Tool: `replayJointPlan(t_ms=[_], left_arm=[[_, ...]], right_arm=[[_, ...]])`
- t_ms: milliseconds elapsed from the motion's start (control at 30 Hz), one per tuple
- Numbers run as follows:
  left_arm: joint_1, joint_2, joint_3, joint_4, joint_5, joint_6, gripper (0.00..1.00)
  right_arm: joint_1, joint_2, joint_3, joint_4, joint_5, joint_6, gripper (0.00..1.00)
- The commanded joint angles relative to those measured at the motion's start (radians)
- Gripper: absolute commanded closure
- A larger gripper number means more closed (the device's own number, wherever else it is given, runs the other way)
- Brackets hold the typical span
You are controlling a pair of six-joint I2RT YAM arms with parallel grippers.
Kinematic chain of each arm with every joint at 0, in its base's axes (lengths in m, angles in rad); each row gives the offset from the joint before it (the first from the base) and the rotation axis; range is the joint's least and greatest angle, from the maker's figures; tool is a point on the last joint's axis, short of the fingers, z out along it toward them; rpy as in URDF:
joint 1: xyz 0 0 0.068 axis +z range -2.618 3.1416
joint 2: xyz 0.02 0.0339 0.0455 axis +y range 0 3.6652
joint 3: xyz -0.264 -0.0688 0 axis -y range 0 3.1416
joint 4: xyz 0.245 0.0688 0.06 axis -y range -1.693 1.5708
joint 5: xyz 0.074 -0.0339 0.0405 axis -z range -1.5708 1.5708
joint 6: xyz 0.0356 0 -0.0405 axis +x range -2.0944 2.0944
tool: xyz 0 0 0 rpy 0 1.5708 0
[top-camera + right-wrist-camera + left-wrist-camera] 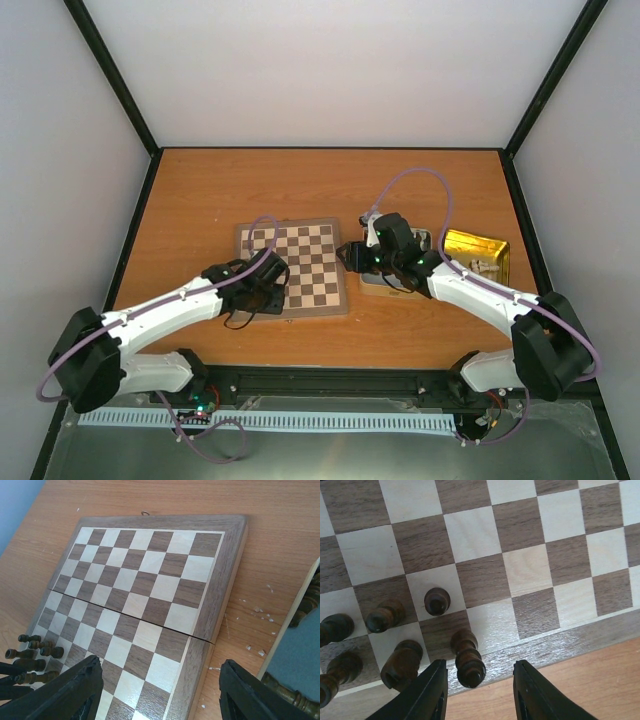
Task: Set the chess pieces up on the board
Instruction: Pick up the chess piece from the chessboard, then place the chess piece on the chessboard.
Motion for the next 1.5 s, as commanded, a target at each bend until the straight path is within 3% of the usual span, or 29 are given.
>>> replayJointPlan(t_ms=[0,133,300,467,700,1200,1467], left_arm=[[0.015,0.019,0.010,0.028,-0.021,0.022,0.63],[0.016,0.036,0.009,0.050,-0.023,0.028,0.65],[0.017,0.069,0.023,0.034,-0.067,0.031,0.81],[0.017,0.047,0.026,0.074,0.004,0.074,0.92],[0.016,0.031,0.001,0.214,0.207,0.175,0.92],[0.009,0.127,0.035,0.232,0.123,0.192,0.91],[0.009,0.146,0.056,0.221,0.113,0.207,0.80]], right_arm=[[0.004,0.005,0.010,0.000,0.021,0.004,0.36],[0.004,0.008,0.009,0.001,0.021,0.007,0.37],[0.004,0.009,0.010,0.001,0.020,0.008,0.37],[0.004,0.011,0.010,-0.002,0.023,0.011,0.38],[0.004,0.007,0.003,0.001,0.033,0.021,0.38],[0.004,0.002,-0.001,-0.005,0.044,0.027,0.38],[0.003,0.007,0.005,0.000,0.038,0.027,0.38]])
